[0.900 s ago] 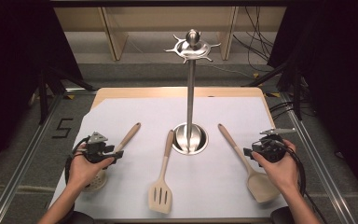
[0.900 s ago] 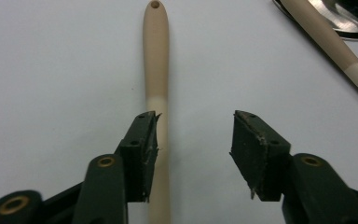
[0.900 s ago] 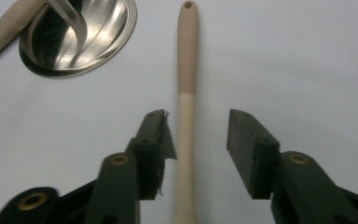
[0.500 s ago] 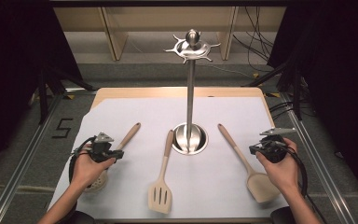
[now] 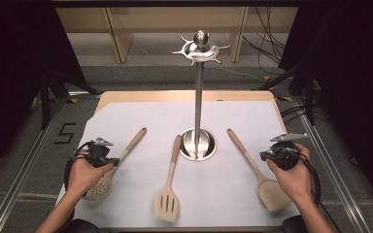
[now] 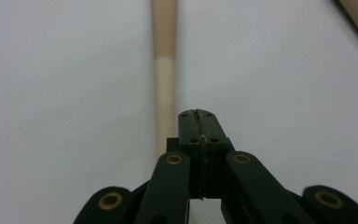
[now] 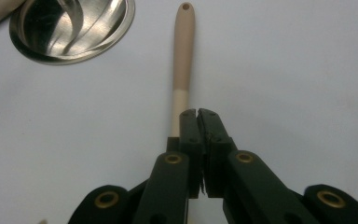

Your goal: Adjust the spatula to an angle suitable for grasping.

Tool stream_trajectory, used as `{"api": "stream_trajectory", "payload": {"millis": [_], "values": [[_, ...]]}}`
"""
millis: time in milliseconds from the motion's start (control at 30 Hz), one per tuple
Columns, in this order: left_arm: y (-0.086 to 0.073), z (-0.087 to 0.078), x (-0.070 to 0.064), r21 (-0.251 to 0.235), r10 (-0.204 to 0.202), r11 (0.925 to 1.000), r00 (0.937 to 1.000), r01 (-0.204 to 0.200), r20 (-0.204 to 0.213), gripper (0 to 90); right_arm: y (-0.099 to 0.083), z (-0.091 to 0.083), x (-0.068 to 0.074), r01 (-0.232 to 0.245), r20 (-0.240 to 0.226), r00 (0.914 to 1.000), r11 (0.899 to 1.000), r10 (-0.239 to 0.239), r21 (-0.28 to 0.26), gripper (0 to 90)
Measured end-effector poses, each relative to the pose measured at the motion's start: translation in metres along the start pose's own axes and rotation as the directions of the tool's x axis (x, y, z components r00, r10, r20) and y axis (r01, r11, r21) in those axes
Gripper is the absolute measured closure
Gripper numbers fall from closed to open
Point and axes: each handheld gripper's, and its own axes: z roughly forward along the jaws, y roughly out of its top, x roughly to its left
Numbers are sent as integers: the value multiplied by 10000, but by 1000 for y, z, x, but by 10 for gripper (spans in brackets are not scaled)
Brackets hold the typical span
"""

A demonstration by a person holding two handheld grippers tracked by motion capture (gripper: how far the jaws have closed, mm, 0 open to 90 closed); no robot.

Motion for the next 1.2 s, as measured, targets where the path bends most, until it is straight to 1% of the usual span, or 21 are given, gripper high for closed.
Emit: {"api": "stream_trajectory", "payload": {"millis": [33,67,100,133,167,267,333,400,467,567,633,767,800,867,900,967,1000,1033,1067,1100,1200], "values": [[1,1,-6,47,96,9999,9990,-98,433,891,0,1,-1,31,55,10000,10000,-31,-20,897],[3,5,-20,194,316,9992,9941,-338,1036,891,0,2,-1,-23,0,10000,10000,23,68,899],[3,5,-20,194,316,9992,9941,-338,1036,890,0,2,-1,-23,0,10000,10000,23,68,899],[6,10,-35,450,745,9957,9896,-805,1232,890,0,2,-1,9,2,10000,10000,-9,65,900],[6,10,-35,450,745,9957,9896,-805,1232,890,0,2,-1,9,2,10000,10000,-9,65,900],[9,13,-50,571,1249,9892,9798,-1352,1560,889,0,1,0,80,65,9999,9999,-81,72,900],[10,13,-55,476,1315,9889,9783,-1407,1601,880,0,1,0,40,-94,9999,9996,-38,289,900],[10,14,-55,467,1289,9894,9795,-1376,1548,875,-1,6,-2,186,-158,9997,9989,-179,431,900],[9,15,-48,548,1093,9915,9842,-1179,1395,877,-2,13,-1,419,-336,9987,9948,-390,923,900],[7,15,-44,558,991,9927,9863,-1072,1319,878,-1,15,2,385,-431,9985,9926,-337,1155,900],[6,16,-41,438,766,9957,9908,-819,1114,872,5,23,10,695,-763,9954,9838,-575,1655,900],[5,15,-39,484,738,9956,9903,-799,1174,858,13,33,20,961,-985,9921,9766,-782,1923,900],[5,16,-40,349,714,9965,9909,-759,1143,857,17,37,20,1300,-1007,9885,9749,-1131,1810,900],[5,15,-39,484,764,9954,9903,-825,1159,857,27,44,24,1186,-978,9901,9718,-1004,2039,900],[4,16,-39,331,663,9970,9913,-704,1137,856,38,56,24,1251,-972,9896,9686,-1063,2150,900],[4,16,-39,321,623,9973,9916,-664,1138,855,40,58,24,1190,-979,9902,9687,-996,2178,900],[4,15,-38,325,660,9970,9915,-700,1121,855,46,65,25,1132,-1064,9901,9678,-911,2249,900],[3,15,-37,412,642,9967,9913,-694,1153,854,55,76,26,1256,-1045,9889,9698,-1055,2092,900],[3,15,-37,412,642,9967,9913,-694,1153,854,55,76,26,1256,-1045,9889,9698,-1055,2092,900],[3,16,-36,374,599,9972,9917,-645,1138,853,62,87,28,1349,-792,9896,9640,-1197,2293,900],[2,15,-36,454,545,9972,9923,-599,1116,852,66,97,30,1217,-666,9919,9611,-1084,2480,900]]}}
